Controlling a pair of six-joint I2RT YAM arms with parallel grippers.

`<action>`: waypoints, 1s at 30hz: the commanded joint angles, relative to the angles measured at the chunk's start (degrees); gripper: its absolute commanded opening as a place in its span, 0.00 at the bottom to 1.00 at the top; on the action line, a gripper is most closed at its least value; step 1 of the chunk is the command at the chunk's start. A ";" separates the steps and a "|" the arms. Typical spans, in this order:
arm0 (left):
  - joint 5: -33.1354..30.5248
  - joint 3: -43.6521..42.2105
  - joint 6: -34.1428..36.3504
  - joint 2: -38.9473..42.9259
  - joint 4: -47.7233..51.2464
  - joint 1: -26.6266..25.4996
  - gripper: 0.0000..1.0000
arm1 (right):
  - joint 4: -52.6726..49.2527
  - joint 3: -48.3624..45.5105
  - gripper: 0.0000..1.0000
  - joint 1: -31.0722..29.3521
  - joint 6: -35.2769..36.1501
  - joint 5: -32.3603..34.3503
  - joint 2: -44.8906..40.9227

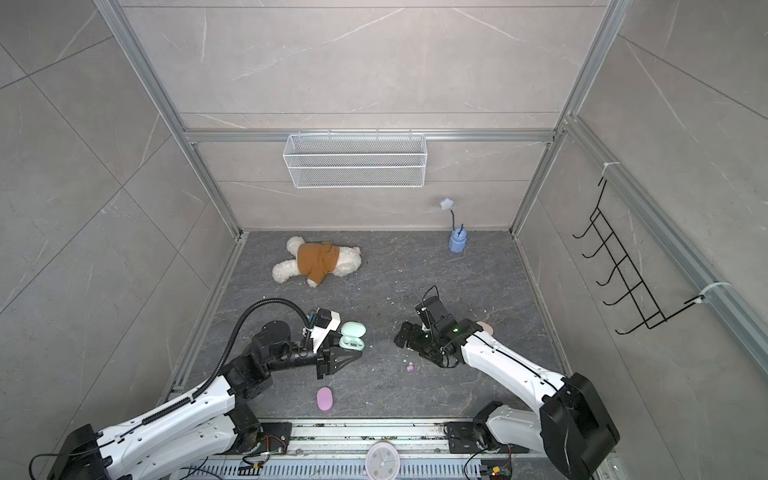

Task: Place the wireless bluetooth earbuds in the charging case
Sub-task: 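Move the right gripper away from the case toward the mint earbud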

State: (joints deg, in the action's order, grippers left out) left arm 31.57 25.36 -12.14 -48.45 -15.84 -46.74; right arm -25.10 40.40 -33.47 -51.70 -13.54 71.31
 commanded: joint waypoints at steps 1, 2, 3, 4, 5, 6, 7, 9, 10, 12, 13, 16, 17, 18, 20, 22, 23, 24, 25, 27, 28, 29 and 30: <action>-0.60 0.67 -0.44 1.15 -3.13 -0.06 0.22 | 6.32 -1.67 0.95 0.62 -0.62 -1.53 2.71; -0.66 0.62 -0.34 1.25 -3.14 -0.05 0.22 | 6.53 -1.88 0.95 0.80 -0.43 -1.50 3.34; -0.76 0.59 -0.32 1.25 -3.15 -0.05 0.22 | 6.88 -2.16 0.95 1.06 -0.19 -1.46 3.90; -0.78 0.59 -0.17 1.34 -3.12 -0.09 0.22 | 7.10 -2.54 0.95 1.28 -0.07 -1.49 4.33; -0.72 0.48 -0.18 1.34 -3.14 -0.03 0.22 | 7.69 -2.94 0.95 1.48 -0.07 -1.75 4.53; -0.75 0.48 -0.04 1.34 -3.15 -0.08 0.22 | 8.21 -3.26 0.95 1.58 0.02 -1.95 4.77; -0.81 0.49 0.00 1.34 -3.11 -0.03 0.21 | 8.63 -3.52 0.95 1.82 0.09 -2.05 5.05; -0.79 0.59 0.07 1.25 -3.25 -0.10 0.21 | 9.43 -3.77 0.95 2.16 0.29 -2.61 5.86; -0.81 0.71 0.13 1.08 -3.43 -0.10 0.21 | 9.91 -3.84 0.95 2.27 0.37 -2.97 6.36; -0.71 0.91 0.27 0.77 -3.43 -0.05 0.21 | 10.62 -3.79 0.95 2.51 0.46 -3.36 7.21; -0.60 0.99 0.28 0.76 -3.42 -0.10 0.21 | 11.02 -3.87 0.95 2.54 0.53 -3.51 7.61; -0.59 0.93 0.31 0.81 -3.32 -0.04 0.21 | 11.70 -3.99 0.95 2.87 0.55 -3.38 8.59; -0.64 0.94 0.34 0.90 -3.27 -0.06 0.21 | 11.89 -4.07 0.95 3.02 0.48 -3.35 8.98; -0.68 0.96 0.32 0.94 -3.20 -0.05 0.21 | 12.00 -4.15 0.95 3.13 0.46 -3.35 9.42; -0.67 0.97 0.36 1.14 -3.14 -0.03 0.21 | 12.66 -4.26 0.94 3.38 0.37 -3.68 10.19; -0.66 0.98 0.41 1.33 -2.89 -0.09 0.21 | 13.38 -4.36 0.94 3.46 0.29 -4.00 10.76; -0.73 0.95 0.40 1.34 -2.85 -0.08 0.21 | 13.50 -4.28 0.94 3.52 0.20 -4.11 10.89; -0.75 0.97 0.43 1.34 -2.73 -0.06 0.21 | 13.74 -4.17 0.94 3.52 0.29 -4.06 11.08; -0.80 0.97 0.47 1.35 -2.75 -0.09 0.21 | 13.84 -4.11 0.94 3.60 0.29 -4.11 11.26; -0.71 1.01 0.58 1.25 -2.65 -0.04 0.21 | 13.76 -3.71 0.94 3.67 0.71 -4.45 11.70; -0.68 1.13 0.63 1.17 -2.64 -0.10 0.21 | 13.68 -3.46 0.94 3.82 0.85 -4.64 11.89; -0.70 1.09 0.59 1.16 -2.57 -0.10 0.21 | 13.60 -3.15 0.94 3.90 0.98 -4.78 12.04; -0.70 1.16 0.62 1.16 -2.63 -0.05 0.21 | 13.59 -2.94 0.94 3.87 1.14 -4.96 12.23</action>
State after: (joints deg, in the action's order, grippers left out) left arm 31.38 25.36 -12.12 -48.12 -16.14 -46.74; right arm -10.83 37.12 -29.87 -51.46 -18.20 81.93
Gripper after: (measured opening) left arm 0.415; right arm 0.941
